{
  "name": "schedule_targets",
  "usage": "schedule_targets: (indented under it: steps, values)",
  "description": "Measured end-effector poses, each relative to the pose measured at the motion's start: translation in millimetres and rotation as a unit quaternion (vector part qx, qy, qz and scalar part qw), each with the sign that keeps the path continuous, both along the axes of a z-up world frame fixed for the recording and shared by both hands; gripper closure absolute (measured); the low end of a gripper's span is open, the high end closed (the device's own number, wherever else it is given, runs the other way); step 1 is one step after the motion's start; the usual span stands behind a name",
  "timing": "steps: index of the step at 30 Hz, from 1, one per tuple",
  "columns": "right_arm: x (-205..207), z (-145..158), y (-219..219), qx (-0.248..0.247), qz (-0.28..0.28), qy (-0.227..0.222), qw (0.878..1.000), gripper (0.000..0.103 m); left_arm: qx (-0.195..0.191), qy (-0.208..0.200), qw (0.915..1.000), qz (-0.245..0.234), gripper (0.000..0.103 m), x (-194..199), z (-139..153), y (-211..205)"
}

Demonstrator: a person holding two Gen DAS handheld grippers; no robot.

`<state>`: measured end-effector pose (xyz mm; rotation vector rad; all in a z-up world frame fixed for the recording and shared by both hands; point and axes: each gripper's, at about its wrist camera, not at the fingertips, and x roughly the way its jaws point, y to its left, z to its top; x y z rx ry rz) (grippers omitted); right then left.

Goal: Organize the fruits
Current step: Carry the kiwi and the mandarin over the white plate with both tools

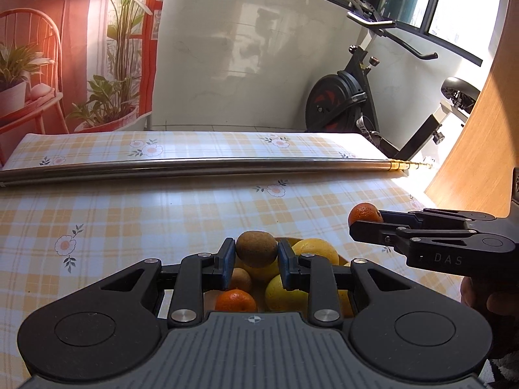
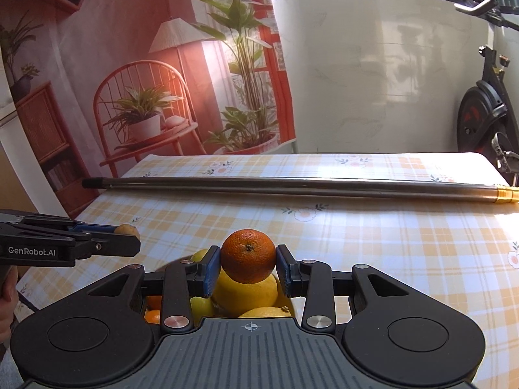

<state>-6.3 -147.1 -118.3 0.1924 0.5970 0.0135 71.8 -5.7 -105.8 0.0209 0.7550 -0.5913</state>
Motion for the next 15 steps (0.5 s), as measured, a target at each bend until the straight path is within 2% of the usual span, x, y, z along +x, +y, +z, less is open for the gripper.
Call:
schedule_targets:
  steps: [15]
  values:
    - [-16.6,-15.8,33.2,-0.006,0.054,0.031,0.998,0.069,0.031,0.036,0.9988,-0.002,0.073,-37.5,-29.5,15.9]
